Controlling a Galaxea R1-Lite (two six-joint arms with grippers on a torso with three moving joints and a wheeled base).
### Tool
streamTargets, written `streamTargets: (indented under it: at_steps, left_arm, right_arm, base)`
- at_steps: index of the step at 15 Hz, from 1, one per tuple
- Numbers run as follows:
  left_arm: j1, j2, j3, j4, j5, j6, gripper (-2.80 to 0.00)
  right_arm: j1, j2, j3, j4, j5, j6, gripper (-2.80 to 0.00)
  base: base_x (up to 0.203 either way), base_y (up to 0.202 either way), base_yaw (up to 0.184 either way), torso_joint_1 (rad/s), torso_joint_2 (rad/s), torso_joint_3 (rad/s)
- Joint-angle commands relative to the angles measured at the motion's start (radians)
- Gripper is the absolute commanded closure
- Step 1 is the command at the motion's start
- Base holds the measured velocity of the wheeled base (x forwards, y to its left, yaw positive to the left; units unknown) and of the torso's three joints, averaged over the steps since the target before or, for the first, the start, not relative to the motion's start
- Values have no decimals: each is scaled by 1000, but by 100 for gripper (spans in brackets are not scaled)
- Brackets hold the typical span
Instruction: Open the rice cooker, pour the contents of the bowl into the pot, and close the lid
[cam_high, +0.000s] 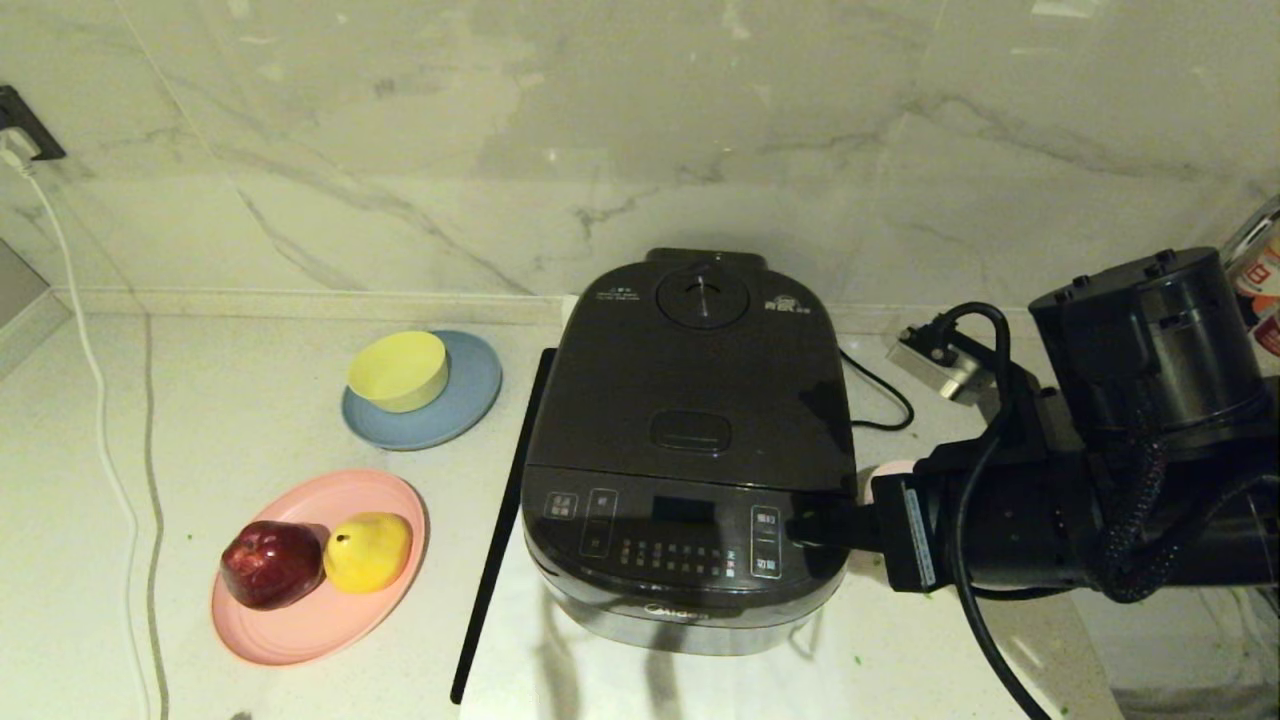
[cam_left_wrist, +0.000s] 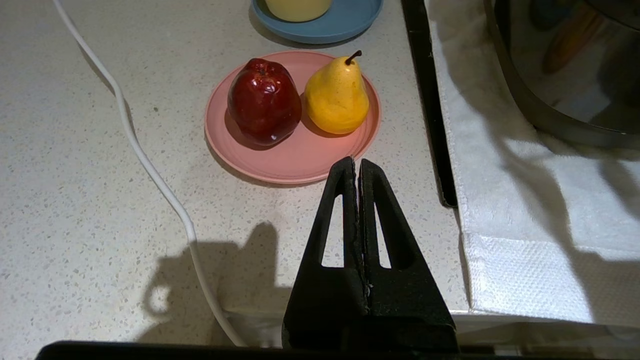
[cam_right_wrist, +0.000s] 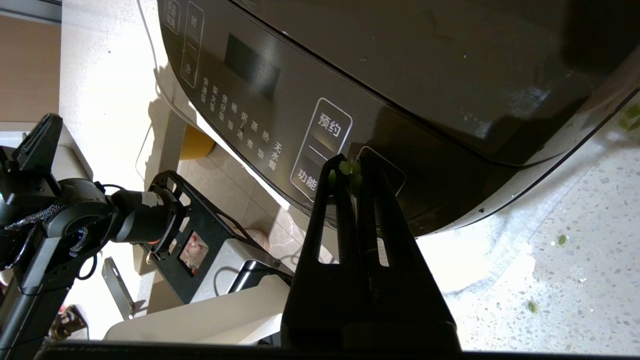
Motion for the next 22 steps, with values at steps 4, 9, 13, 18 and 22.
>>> streamTargets:
  at_steps: [4, 9, 13, 18, 22]
  left_arm:
    - [0, -3, 0, 0, 0, 0, 0]
    - [0, -3, 0, 0, 0, 0, 0]
    - [0, -3, 0, 0, 0, 0, 0]
    - [0, -3, 0, 0, 0, 0, 0]
    - [0, -3, 0, 0, 0, 0, 0]
  right_arm:
    - [1, -18, 16, 1, 3, 4, 0]
    - [-1, -12, 28, 0, 3, 4, 0]
    - [-12, -9, 23, 0, 3, 4, 0]
    - [-15, 2, 32, -2, 5, 5, 0]
    - [-40, 20, 46, -38, 6, 5, 0]
  base:
    - [0, 0, 0, 0, 0, 0]
    - [0, 0, 0, 0, 0, 0]
    - [0, 0, 0, 0, 0, 0]
    - [0, 0, 0, 0, 0, 0]
    - [0, 0, 0, 0, 0, 0]
